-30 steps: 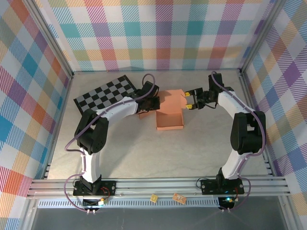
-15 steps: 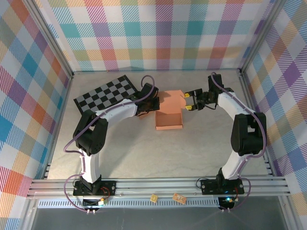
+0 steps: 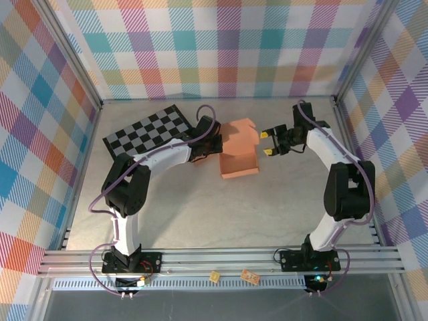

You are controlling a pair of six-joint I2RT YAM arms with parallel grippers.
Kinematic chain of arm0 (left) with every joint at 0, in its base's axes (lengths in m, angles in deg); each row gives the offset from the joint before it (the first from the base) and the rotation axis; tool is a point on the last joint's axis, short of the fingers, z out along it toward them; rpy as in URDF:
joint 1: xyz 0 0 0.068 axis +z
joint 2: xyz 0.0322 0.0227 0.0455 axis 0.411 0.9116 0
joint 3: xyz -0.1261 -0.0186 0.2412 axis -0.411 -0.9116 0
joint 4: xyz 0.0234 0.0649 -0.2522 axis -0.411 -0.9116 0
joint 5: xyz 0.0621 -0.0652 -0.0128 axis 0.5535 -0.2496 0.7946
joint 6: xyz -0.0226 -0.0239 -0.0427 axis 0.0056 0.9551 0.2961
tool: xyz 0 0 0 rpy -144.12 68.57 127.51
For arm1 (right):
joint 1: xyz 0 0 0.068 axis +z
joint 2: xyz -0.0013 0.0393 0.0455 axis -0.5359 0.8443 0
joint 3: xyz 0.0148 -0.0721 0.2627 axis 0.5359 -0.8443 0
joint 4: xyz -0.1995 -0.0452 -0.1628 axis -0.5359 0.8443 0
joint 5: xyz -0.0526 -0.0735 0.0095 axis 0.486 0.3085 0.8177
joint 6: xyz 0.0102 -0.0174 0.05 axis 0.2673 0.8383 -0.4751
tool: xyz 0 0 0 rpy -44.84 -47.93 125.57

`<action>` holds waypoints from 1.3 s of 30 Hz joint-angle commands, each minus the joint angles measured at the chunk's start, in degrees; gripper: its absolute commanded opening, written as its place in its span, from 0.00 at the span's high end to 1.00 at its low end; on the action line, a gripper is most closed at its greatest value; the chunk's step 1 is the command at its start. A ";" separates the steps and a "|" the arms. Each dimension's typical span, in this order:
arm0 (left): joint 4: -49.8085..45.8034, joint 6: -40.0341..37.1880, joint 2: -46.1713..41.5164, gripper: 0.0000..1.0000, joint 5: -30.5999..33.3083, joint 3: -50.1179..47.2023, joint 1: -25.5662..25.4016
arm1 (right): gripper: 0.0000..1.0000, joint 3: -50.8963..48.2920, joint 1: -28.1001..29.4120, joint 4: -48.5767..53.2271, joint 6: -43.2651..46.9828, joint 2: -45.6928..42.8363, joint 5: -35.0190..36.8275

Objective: Fold the paper box

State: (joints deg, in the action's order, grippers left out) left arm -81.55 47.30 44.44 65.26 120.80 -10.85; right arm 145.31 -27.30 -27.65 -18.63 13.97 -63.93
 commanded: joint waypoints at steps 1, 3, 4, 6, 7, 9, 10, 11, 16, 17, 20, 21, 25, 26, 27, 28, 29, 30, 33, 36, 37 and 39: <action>1.44 -0.86 -2.85 1.00 1.27 0.11 0.26 | 0.50 5.17 -1.81 4.92 11.03 -1.29 5.68; 1.23 -1.51 -2.96 1.00 1.52 0.00 0.31 | 0.52 8.09 -2.28 6.32 17.67 0.77 5.86; 1.13 -1.75 -3.01 1.00 1.61 -0.01 0.22 | 0.53 10.06 -2.53 8.28 20.41 2.10 6.85; 0.92 -2.37 -3.06 1.00 1.64 0.21 0.28 | 0.54 11.21 -3.40 7.22 23.97 3.73 5.79; 0.71 -2.62 -3.05 1.00 1.62 0.30 0.27 | 0.55 11.48 -3.89 6.27 24.53 4.49 4.66; 0.34 -3.03 -3.05 1.00 1.64 0.41 0.22 | 0.58 14.27 -4.40 6.18 25.39 6.90 3.29; 0.19 -3.19 -3.13 1.00 1.70 0.43 0.22 | 0.58 16.88 -4.47 6.98 26.28 8.94 2.52; -0.05 -3.21 -3.14 1.00 1.77 0.51 0.22 | 0.60 20.09 -4.49 8.24 27.25 10.86 2.05; -0.82 -3.71 -3.23 1.00 1.63 0.60 0.05 | 0.63 32.27 -4.53 9.02 27.78 20.83 -1.13; -0.97 -3.70 -3.23 1.00 1.58 0.60 0.08 | 0.63 34.73 -4.39 8.87 26.89 23.42 -3.18; -1.50 -3.99 -3.43 1.00 1.27 0.51 -0.03 | 0.63 40.97 -3.17 9.89 24.34 29.74 -7.87; -1.46 -4.03 -3.49 1.00 1.27 0.49 -0.04 | 0.63 42.04 -2.67 9.72 23.23 30.74 -8.98; -1.50 -4.84 -3.67 1.00 1.43 0.60 -0.04 | 0.61 41.01 -1.02 5.75 18.46 30.61 -11.20; -1.46 -4.99 -3.69 1.00 1.34 0.64 -0.04 | 0.60 40.58 -0.95 4.86 17.53 30.49 -11.37; -1.48 -5.02 -3.71 1.00 1.18 0.60 -0.04 | 0.59 40.20 -0.89 4.02 16.71 30.33 -11.66; -1.51 -5.10 -3.58 1.00 1.09 0.68 -0.04 | 0.58 40.34 -0.91 3.52 16.45 30.52 -11.97; -1.47 -5.11 -3.50 1.00 1.00 0.80 -0.09 | 0.58 40.62 -0.89 3.59 16.46 30.93 -12.22; -1.49 -5.10 -3.49 1.00 0.83 0.78 -0.08 | 0.58 40.80 -0.89 3.76 16.54 31.24 -12.48; -1.51 -5.36 -3.28 1.00 0.74 0.95 -0.11 | 0.58 40.76 -0.86 3.22 15.56 32.23 -14.24; -3.53 -5.50 -3.16 1.00 0.70 1.31 -0.13 | 0.58 40.33 0.04 2.95 14.06 31.92 -15.78; -3.61 -5.45 -3.14 1.00 0.68 1.45 -0.13 | 0.57 39.59 0.32 2.45 13.43 31.21 -16.01; -3.71 -5.56 -3.05 1.00 0.72 1.56 -0.13 | 0.57 37.40 0.75 1.47 11.51 29.65 -16.31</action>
State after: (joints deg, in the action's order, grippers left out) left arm -84.12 42.73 43.39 66.03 120.87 -10.85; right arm 184.91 -27.39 -24.74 -3.94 45.71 -77.63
